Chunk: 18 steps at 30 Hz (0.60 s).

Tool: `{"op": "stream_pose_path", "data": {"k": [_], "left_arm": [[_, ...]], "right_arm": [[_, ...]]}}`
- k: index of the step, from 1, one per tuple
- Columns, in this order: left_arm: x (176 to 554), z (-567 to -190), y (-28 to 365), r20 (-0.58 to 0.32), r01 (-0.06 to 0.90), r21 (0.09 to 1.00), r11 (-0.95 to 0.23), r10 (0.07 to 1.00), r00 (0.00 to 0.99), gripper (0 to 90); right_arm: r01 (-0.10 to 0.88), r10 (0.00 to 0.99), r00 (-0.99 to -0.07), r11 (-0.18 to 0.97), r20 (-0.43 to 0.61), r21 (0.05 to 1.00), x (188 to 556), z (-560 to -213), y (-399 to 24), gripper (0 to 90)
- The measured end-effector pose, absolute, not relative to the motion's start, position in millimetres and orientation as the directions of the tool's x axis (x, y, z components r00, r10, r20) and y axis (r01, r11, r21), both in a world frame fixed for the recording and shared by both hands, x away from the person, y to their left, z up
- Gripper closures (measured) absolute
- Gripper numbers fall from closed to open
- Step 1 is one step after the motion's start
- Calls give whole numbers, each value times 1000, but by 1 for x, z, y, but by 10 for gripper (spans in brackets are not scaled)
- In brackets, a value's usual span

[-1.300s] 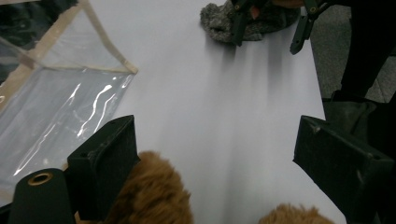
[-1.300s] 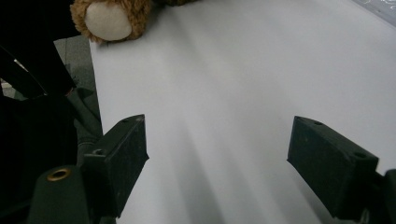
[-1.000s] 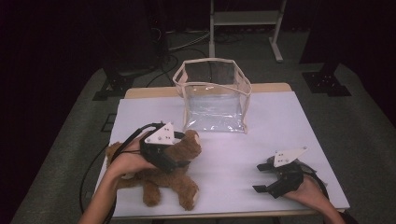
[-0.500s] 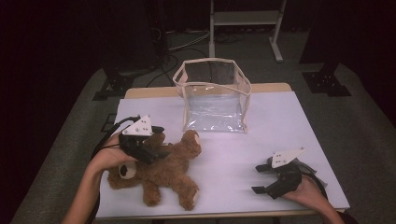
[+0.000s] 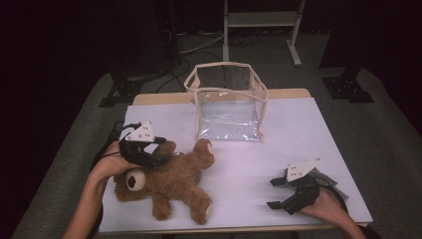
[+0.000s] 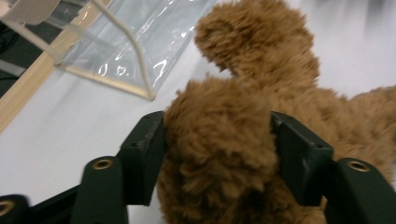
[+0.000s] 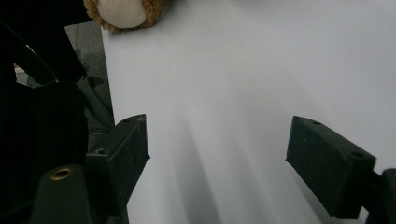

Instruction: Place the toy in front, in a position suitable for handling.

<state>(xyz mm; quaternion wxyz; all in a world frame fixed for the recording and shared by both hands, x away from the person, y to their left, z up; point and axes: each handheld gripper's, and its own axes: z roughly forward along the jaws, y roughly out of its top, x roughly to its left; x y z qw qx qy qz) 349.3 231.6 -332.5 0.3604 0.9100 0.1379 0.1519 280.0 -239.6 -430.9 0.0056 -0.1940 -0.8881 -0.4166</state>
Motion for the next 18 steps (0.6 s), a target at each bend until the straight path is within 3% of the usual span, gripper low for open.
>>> {"op": "stream_pose_path", "data": {"k": [4,8,12,18], "left_arm": [[349,-335,234,193,127,699,-704,356,914,452],[348,-336,234,227,113,692,-713,364,903,592],[348,-336,231,257,108,679,-726,373,891,664],[346,-334,231,269,89,664,-742,348,898,710]], "right_arm": [[350,338,-925,578,174,737,280,-431,-239,194],[344,331,-928,581,172,738,280,-432,-237,197],[344,321,-930,590,178,731,279,-433,-235,211],[341,315,-932,588,180,733,279,-433,-230,218]]}}
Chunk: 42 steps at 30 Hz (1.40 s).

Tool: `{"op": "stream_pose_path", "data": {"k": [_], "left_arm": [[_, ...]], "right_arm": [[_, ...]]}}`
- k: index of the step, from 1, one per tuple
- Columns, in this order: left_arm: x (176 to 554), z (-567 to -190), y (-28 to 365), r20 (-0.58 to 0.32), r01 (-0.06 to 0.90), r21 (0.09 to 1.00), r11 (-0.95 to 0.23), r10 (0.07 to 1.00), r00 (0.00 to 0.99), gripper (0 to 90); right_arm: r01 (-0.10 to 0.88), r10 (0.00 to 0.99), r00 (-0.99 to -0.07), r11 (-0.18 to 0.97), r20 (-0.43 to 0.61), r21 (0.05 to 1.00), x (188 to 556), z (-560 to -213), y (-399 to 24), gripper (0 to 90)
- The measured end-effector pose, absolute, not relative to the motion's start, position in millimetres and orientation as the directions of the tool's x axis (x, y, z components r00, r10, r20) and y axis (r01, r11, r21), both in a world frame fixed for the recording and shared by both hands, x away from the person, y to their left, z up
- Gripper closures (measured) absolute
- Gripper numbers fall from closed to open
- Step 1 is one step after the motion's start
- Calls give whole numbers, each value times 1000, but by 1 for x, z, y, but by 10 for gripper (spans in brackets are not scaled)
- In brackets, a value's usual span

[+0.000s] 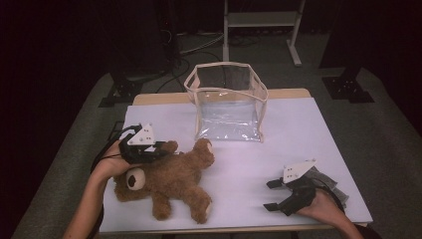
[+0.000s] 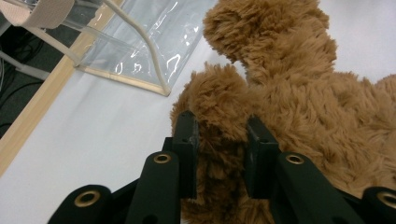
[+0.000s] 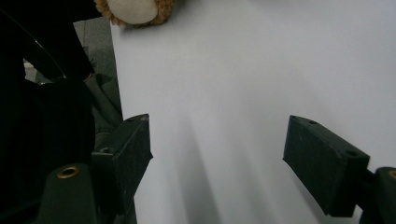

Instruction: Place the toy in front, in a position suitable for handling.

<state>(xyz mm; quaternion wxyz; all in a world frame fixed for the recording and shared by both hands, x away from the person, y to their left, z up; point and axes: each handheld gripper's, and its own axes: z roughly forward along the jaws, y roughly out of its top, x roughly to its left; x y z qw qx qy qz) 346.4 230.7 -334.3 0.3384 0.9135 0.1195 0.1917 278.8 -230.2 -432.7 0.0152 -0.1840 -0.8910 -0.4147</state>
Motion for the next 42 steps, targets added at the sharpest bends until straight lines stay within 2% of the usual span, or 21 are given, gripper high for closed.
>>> {"op": "stream_pose_path", "data": {"k": [9,18,26,38,42], "left_arm": [[347,-331,231,262,88,652,-753,333,906,720],[346,-328,232,258,92,647,-757,331,908,719],[347,-328,234,239,102,659,-745,336,911,719],[348,-328,236,220,107,669,-735,334,916,717],[347,-327,235,212,113,669,-735,334,918,717]], "right_arm": [[314,259,-946,583,194,750,281,-425,-207,246],[262,170,-965,567,200,781,280,-409,-150,325],[224,92,-973,604,212,765,285,-409,-97,334],[243,85,-966,630,246,737,289,-424,-60,336],[249,96,-964,649,247,719,291,-429,-49,397]]}}
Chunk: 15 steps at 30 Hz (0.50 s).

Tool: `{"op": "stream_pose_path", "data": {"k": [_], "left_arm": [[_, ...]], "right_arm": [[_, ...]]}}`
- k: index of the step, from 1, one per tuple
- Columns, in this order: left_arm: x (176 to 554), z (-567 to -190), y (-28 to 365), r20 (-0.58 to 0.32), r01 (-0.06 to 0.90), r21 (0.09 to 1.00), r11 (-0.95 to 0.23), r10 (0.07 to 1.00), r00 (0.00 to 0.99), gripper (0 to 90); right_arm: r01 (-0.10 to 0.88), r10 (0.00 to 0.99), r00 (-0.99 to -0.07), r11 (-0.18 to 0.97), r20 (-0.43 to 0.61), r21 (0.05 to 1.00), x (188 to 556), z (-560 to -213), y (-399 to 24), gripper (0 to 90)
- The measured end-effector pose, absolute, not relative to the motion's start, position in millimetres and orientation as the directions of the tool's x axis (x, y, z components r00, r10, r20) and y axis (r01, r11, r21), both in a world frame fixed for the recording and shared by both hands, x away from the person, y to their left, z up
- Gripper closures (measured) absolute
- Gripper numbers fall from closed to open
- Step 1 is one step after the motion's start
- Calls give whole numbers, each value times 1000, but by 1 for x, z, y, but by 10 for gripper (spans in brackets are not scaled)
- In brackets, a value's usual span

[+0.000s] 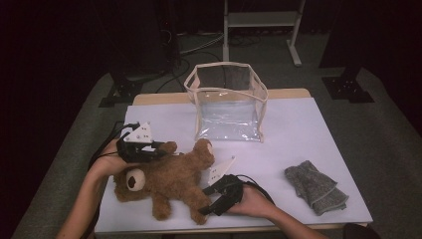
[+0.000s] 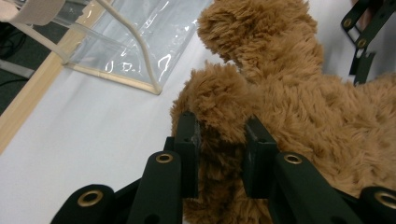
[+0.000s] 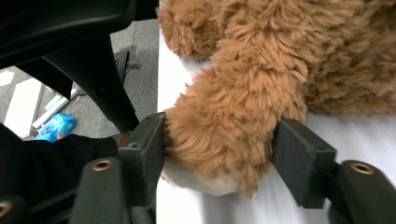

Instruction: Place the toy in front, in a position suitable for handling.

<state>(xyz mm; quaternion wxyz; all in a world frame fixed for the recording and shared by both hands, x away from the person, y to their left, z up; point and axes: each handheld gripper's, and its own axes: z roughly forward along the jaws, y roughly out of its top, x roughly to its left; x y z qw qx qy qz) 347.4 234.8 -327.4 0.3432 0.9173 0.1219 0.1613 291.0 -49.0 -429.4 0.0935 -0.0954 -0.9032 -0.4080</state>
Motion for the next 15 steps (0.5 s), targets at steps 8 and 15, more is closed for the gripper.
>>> {"op": "stream_pose_path", "data": {"k": [8,15], "left_arm": [[348,-327,235,187,139,681,-718,355,916,721],[347,-325,237,186,148,687,-711,369,911,738]], "right_arm": [[275,110,-956,651,271,707,296,-432,-50,649],[257,96,-961,655,258,711,296,-430,-49,750]]}}
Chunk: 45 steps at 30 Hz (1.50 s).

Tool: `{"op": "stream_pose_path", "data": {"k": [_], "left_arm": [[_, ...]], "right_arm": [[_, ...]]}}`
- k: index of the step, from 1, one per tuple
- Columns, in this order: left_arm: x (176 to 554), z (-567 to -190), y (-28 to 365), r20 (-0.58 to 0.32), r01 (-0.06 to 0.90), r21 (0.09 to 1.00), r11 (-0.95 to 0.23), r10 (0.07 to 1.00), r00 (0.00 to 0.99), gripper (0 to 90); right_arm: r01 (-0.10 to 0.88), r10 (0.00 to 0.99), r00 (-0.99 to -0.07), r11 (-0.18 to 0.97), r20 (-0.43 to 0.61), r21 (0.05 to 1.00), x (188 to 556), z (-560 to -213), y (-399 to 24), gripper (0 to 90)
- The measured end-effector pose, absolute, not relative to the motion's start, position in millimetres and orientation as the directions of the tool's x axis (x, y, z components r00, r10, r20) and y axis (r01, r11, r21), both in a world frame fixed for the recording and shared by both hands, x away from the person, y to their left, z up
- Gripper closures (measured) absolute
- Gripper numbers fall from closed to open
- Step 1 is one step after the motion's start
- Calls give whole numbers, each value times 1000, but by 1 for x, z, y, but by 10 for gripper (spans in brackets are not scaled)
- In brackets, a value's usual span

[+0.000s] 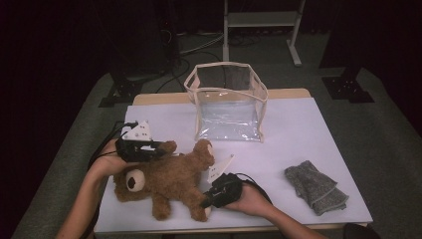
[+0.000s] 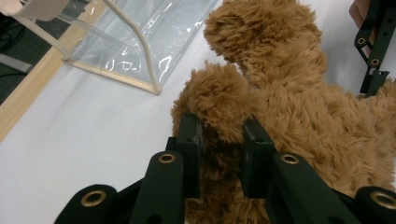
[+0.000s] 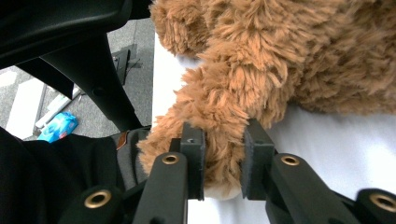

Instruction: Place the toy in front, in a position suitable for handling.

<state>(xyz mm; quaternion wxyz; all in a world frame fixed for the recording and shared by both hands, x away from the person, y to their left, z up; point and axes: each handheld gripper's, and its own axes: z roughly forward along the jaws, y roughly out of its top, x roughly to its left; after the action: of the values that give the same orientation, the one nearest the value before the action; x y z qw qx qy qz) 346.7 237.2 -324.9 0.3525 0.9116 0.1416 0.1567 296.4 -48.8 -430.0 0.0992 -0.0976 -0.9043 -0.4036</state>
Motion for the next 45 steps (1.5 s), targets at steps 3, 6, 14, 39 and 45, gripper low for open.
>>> {"op": "stream_pose_path", "data": {"k": [3,6,14,39,45], "left_arm": [[346,-324,239,178,158,700,-696,385,906,746],[347,-322,239,161,185,699,-691,404,901,752],[344,-312,242,172,187,695,-694,413,894,754],[344,-272,183,212,71,723,-687,320,923,761],[348,-269,149,227,22,723,-691,267,937,761]], "right_arm": [[256,91,-961,646,261,719,298,-426,-51,759],[255,87,-961,644,262,722,299,-424,-52,762],[249,69,-961,636,267,730,300,-416,-54,763],[273,86,-958,573,274,773,294,-369,-137,769],[304,136,-952,553,276,776,290,-366,-177,768]]}}
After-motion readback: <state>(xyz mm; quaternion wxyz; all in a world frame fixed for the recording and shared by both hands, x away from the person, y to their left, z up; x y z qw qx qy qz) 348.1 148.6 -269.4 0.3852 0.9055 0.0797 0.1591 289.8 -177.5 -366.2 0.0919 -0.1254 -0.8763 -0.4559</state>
